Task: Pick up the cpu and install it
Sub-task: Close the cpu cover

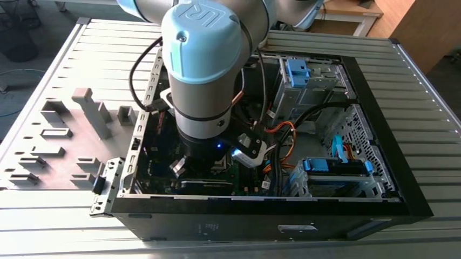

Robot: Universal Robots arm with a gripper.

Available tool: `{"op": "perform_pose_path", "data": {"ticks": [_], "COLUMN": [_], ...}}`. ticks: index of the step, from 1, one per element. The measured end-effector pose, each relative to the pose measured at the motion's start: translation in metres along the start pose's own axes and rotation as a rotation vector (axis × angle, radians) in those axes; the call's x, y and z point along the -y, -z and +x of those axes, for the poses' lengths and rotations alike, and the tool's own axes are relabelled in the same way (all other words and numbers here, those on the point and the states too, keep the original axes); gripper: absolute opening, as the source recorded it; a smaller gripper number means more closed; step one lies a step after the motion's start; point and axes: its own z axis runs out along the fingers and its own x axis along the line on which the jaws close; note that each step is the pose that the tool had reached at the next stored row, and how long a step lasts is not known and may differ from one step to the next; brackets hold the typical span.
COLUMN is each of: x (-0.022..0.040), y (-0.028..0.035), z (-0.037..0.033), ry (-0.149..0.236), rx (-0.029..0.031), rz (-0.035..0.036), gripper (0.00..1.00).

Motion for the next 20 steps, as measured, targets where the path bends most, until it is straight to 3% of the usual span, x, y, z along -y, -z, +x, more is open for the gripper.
{"op": "perform_pose_path", "data": {"ticks": [20], "x": [-0.0033], "y": [-0.0024], "z": [-0.0032], "ry": [0.0], "rx": [0.0001], "rz": [0.0], "gripper": [0.11]}}
